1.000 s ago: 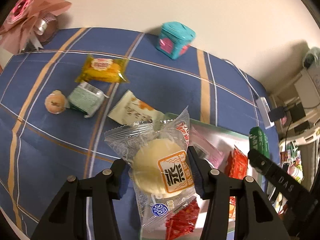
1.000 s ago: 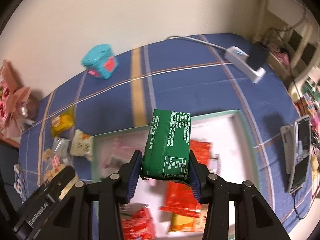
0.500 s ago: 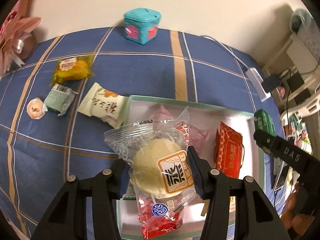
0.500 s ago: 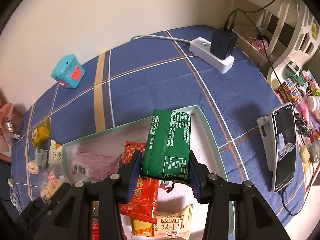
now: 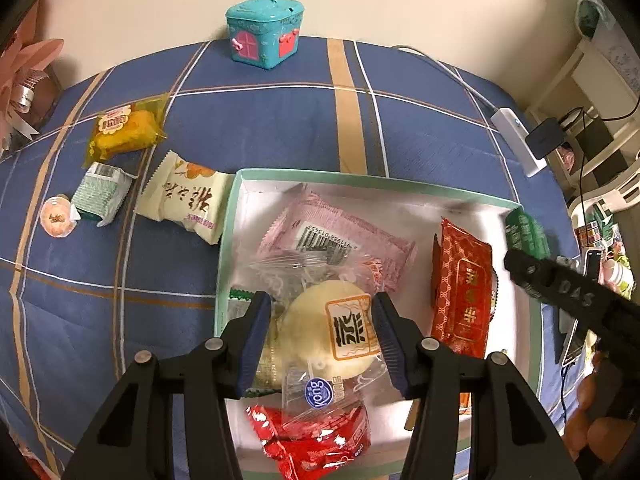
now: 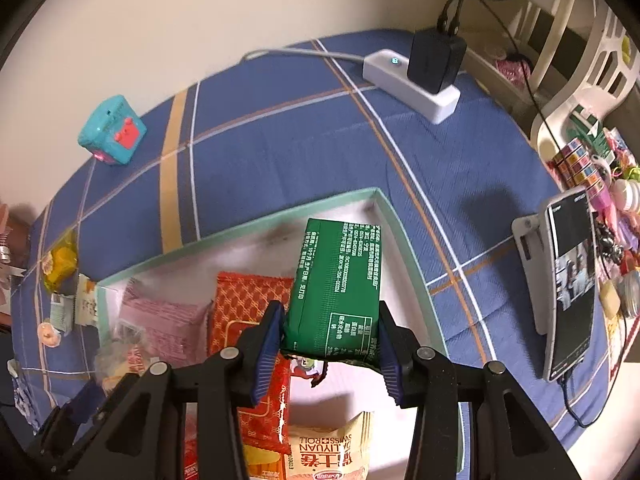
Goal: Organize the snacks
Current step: 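Carry bun pack with left tool while right tool carries green pack over tray, then open left tool to drop bun pack while right tool releases green pack in tray, then withdraw both tools from the tray back toward the remaining snacks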
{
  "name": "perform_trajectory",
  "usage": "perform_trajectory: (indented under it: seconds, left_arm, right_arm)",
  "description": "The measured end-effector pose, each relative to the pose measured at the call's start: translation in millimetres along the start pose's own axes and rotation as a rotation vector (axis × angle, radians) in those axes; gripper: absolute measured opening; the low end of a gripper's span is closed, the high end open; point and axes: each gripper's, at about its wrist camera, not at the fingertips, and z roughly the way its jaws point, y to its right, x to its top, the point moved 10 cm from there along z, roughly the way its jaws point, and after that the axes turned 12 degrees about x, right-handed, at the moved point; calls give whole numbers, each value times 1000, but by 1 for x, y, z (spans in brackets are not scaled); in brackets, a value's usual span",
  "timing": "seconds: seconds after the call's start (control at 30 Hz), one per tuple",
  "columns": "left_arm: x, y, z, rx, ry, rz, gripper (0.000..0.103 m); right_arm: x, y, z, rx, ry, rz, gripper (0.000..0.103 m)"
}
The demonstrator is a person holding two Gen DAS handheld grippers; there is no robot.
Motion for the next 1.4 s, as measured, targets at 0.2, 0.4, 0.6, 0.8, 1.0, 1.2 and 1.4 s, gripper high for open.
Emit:
perform_trajectory:
  seconds: [0.2,0.4,0.6,0.8,1.0,1.2,1.4]
  left_arm:
    - [-2,2,3,-6,-12,-1,55]
    - [-4,1,8,9,-27,6,66]
    - [-1,-4,8,43,-18,17,80]
    - [6,-10,3,66,5,13,88]
    - [15,-27,-5,84,35,-30,92]
    - [24,-64,-9,114,51,-137,92]
    - [25,-113,-6,153,50,-270,95]
  right_arm:
    - [-6,5,14,-19,-39,5,51]
    - [-7,5,17,-48,-48,-6,75]
    - [-7,3,16,-75,-52,-22,81]
    - [-2,-5,7,-82,-27,-45,85]
    - [4,-20,-8,-69,16,-70,85]
    - [8,-36,-15,-63,35,-96,85]
    - [7,-57,-15,-56,37,-130,85]
